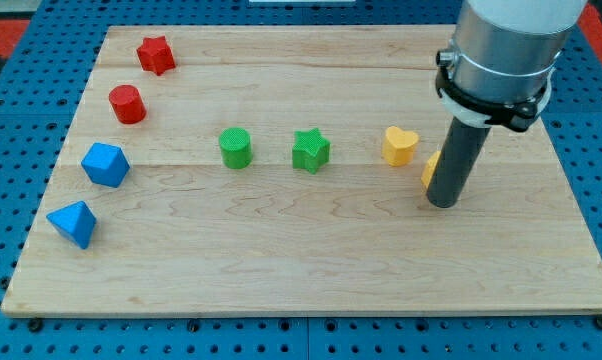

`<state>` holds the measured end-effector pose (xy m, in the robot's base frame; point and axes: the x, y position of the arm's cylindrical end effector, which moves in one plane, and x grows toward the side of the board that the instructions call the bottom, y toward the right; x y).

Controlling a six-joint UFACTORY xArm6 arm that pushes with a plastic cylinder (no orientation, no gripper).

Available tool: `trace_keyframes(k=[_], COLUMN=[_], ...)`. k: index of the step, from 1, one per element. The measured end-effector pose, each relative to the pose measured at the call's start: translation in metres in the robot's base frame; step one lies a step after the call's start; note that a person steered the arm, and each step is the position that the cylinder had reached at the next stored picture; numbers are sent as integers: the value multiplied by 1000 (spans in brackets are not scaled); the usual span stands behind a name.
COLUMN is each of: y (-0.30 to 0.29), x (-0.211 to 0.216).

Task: Push your arm diagonally bottom left side of the yellow hexagon

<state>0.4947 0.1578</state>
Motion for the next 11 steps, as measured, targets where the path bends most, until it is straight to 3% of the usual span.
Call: trace_keyframes(k=[2,3,5,7,11], y=[19,-23,-143,-126,-102], x=[-5,26,19,-4,-5])
